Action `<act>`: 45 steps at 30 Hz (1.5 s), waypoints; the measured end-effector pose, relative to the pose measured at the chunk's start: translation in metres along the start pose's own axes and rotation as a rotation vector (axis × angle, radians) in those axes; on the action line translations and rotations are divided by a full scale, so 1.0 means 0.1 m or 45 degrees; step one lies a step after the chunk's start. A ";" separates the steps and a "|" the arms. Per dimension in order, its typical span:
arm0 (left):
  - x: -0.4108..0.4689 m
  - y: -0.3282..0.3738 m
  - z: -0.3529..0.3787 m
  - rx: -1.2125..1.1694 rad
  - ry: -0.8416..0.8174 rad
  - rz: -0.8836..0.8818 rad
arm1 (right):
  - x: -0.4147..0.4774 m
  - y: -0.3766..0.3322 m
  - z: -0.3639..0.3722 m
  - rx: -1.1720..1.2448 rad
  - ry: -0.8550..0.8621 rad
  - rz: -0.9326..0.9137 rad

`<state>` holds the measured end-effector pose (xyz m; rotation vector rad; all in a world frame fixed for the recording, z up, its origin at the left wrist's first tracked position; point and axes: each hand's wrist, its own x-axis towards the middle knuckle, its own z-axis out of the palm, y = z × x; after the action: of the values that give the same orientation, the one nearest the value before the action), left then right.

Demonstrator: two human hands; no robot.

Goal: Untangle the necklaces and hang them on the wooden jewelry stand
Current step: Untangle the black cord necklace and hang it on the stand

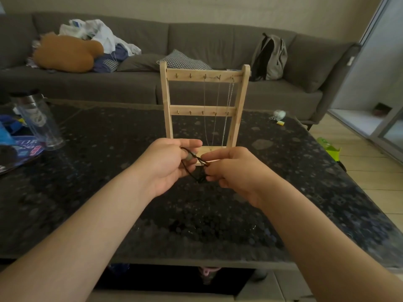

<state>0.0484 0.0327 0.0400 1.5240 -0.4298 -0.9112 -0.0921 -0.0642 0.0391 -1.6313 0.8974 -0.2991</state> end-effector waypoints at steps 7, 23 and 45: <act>-0.03 0.03 0.01 0.060 -0.008 0.048 | 0.02 -0.01 -0.03 0.090 -0.025 0.015; -0.09 0.01 0.02 0.320 -0.049 0.355 | -0.01 -0.01 -0.04 0.160 -0.216 0.049; -0.07 0.02 0.00 0.609 -0.141 0.361 | 0.05 -0.01 -0.09 0.173 0.120 -0.192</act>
<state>0.0446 0.0380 0.0443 1.7858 -0.9725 -0.6982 -0.0938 -0.0740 0.0405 -1.5709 0.8079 -0.5340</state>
